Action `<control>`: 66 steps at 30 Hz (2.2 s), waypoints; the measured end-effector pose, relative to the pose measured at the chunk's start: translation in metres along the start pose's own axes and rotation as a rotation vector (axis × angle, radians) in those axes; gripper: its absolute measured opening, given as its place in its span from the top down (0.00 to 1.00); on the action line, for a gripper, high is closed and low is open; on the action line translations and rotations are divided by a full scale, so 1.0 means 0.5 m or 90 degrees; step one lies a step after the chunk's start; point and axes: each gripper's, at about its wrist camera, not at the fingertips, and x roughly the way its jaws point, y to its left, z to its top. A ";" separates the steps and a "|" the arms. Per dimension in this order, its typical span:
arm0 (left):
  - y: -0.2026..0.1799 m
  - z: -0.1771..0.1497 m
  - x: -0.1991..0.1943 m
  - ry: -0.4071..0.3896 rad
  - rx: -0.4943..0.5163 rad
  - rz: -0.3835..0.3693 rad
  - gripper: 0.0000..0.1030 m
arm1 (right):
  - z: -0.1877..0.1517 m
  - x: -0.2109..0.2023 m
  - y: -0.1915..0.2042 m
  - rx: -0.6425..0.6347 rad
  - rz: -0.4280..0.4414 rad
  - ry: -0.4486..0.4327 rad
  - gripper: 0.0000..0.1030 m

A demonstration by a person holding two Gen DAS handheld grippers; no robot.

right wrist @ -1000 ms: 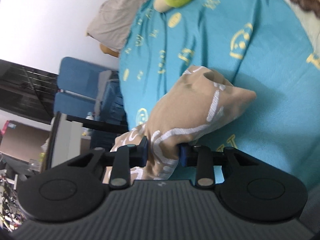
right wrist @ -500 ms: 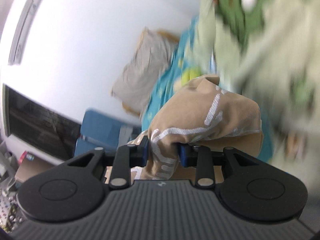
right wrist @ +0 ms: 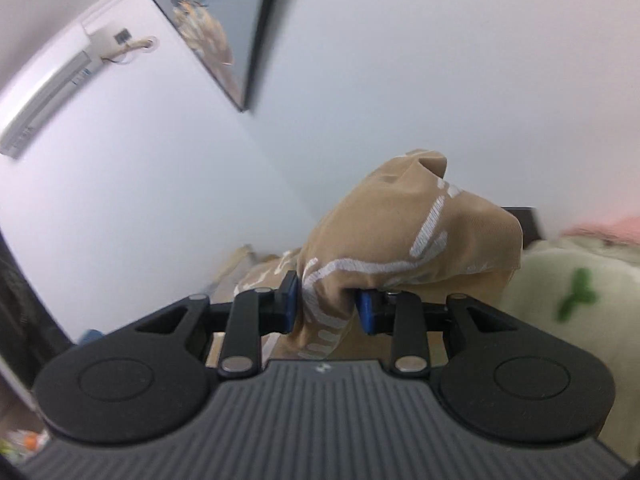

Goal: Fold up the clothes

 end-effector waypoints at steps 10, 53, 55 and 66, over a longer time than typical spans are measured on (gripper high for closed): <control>0.160 -0.163 -0.038 0.101 0.080 0.073 0.67 | -0.232 -0.054 -0.180 0.126 -0.081 0.065 0.68; -0.249 -0.425 -0.668 -0.135 0.571 0.192 0.00 | -0.294 -0.538 0.136 -0.300 -0.036 -0.131 0.00; -0.237 -0.426 -0.675 -0.139 0.577 0.202 0.00 | -0.311 -0.534 0.141 -0.311 -0.038 -0.133 0.00; -0.214 -0.439 -0.691 -0.152 0.619 0.242 0.00 | -0.358 -0.518 0.150 -0.338 -0.055 -0.125 0.00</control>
